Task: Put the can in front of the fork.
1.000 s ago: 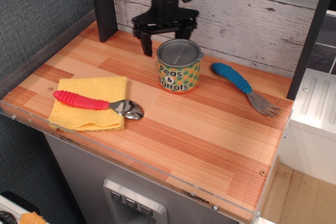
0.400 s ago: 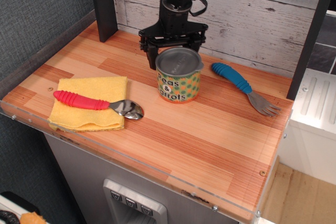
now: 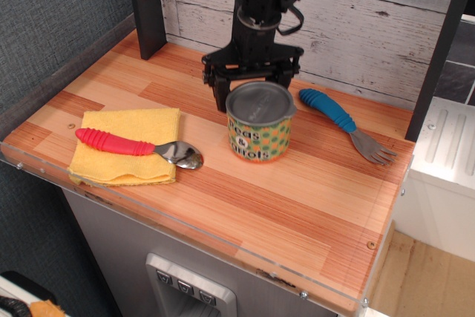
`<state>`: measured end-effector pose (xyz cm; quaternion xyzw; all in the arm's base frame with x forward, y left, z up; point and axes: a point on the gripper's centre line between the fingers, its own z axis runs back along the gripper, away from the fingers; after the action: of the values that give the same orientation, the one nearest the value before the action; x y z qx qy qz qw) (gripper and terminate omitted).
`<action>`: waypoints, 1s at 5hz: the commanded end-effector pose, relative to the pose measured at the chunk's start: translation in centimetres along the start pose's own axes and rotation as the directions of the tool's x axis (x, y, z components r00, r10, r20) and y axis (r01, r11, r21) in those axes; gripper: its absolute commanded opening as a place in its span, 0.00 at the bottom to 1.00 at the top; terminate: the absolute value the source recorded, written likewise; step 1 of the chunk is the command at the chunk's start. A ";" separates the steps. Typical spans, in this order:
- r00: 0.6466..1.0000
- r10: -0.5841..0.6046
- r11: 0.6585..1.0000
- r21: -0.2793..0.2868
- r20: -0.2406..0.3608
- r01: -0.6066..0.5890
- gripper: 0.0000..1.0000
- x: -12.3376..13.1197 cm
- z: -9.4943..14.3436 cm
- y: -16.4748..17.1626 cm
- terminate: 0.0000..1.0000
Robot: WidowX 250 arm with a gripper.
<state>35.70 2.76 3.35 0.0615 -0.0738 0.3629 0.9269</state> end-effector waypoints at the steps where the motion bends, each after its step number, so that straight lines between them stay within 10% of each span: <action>1: 0.999 -0.036 0.998 -0.042 0.026 0.037 1.00 -2.7 2.3 -0.7 0.00; 5: 0.994 -0.103 0.994 -0.043 0.017 0.104 1.00 -9.6 3.1 -1.3 0.00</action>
<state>28.81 -4.96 2.92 0.0607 -0.0645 0.3121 0.9459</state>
